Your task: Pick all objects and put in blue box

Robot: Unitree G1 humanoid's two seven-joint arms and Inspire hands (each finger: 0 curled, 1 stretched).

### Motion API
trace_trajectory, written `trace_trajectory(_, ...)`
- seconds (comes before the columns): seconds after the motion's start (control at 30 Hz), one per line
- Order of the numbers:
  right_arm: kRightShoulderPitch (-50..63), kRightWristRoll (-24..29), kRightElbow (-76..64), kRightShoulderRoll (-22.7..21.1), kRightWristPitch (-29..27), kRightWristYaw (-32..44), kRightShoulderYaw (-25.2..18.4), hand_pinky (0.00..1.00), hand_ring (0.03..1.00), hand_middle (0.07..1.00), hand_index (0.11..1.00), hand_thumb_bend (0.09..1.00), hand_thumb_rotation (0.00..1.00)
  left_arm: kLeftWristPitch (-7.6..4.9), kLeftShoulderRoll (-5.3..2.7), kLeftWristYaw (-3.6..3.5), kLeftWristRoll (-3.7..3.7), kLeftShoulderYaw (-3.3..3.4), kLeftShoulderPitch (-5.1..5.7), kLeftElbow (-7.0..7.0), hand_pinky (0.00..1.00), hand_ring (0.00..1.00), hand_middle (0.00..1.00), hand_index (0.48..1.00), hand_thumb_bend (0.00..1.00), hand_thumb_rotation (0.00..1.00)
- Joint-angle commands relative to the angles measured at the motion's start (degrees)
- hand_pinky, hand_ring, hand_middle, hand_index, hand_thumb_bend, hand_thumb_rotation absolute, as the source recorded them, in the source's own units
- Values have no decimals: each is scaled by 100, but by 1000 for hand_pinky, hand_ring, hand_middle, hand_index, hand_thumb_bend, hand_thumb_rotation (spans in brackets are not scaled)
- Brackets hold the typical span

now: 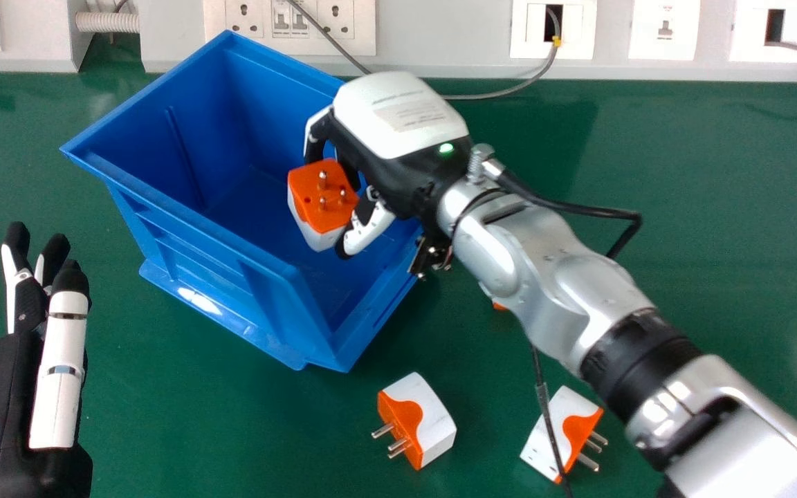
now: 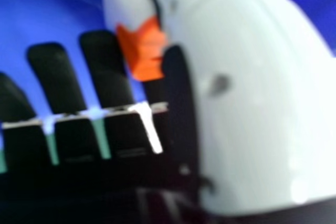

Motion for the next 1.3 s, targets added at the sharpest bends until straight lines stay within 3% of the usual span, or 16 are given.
trace_trajectory(0.0, -400, 15, 114, 79, 51, -224, 18, 266, 388, 505, 524, 511, 0, -148, -20, -9, -2, 15, 70, -64, 1000, 1000, 1000, 1000, 222, 888)
trace_trajectory(0.17, -402, 82, 288, 101, -121, -431, 50, 268, 400, 517, 517, 512, 0, -193, -54, 39, 88, -22, 111, -77, 1000, 1000, 1000, 1000, 256, 894)
trace_trajectory(0.27, -335, 215, 329, 117, -303, -577, -6, 269, 390, 505, 527, 511, 0, -187, -80, 45, 77, -35, 100, -75, 1000, 1000, 1000, 1000, 265, 908)
trace_trajectory(0.33, -336, 216, 321, 123, -246, -555, 20, 337, 426, 480, 525, 512, 3, -183, -84, 46, 80, -47, 84, -74, 1000, 1000, 1000, 1000, 260, 903)
trace_trajectory(0.4, -291, 190, 210, 72, -252, -569, 51, 411, 501, 553, 501, 503, 114, -191, -83, 34, 57, -50, 48, -42, 1000, 1000, 1000, 1000, 259, 898)
trace_trajectory(0.53, -187, 260, 52, 9, -368, -600, 14, 425, 515, 584, 493, 503, 151, -124, -47, 33, 94, -68, 16, -52, 1000, 1000, 1000, 1000, 242, 895)
trace_trajectory(0.63, -164, 286, -29, -21, -352, -567, 36, 514, 619, 684, 694, 574, 225, -100, -20, 40, 151, -75, -20, -42, 1000, 1000, 1000, 1000, 243, 902)
trace_trajectory(0.73, -132, 254, -179, -65, -285, -517, 88, 625, 745, 795, 799, 582, 251, -83, -9, 37, 173, -84, -69, -43, 1000, 1000, 1000, 1000, 237, 899)
trace_trajectory(0.77, -123, 253, -212, -72, -274, -515, 92, 648, 764, 811, 812, 585, 255, -79, -4, 30, 166, -83, -93, -33, 1000, 1000, 1000, 1000, 240, 898)
trace_trajectory(0.9, -96, 207, -373, -123, -205, -447, 137, 691, 808, 849, 849, 586, 277, -93, 20, 56, 281, -102, -147, -19, 1000, 1000, 1000, 1000, 216, 901)
trace_trajectory(0.97, -83, 202, -450, -147, -179, -406, 147, 705, 821, 862, 862, 576, 300, -80, 6, 61, 255, -105, -181, -9, 1000, 1000, 1000, 1000, 207, 902)
trace_trajectory(1.07, -20, 192, -622, -193, -150, -422, 148, 705, 822, 861, 859, 583, 296, -58, 15, 96, 313, -113, -218, 8, 1000, 1000, 1000, 1000, 204, 904)
trace_trajectory(1.17, 77, 205, -869, -274, -147, -397, 133, 701, 821, 858, 855, 573, 286, -174, 21, 113, 384, -111, -265, 101, 1000, 1000, 1000, 1000, 213, 906)
trace_trajectory(1.27, 365, 159, -1475, -470, -174, -588, 51, 662, 792, 830, 823, 570, 247, -185, -2, 116, 363, -116, -261, 102, 1000, 1000, 1000, 1000, 228, 905)
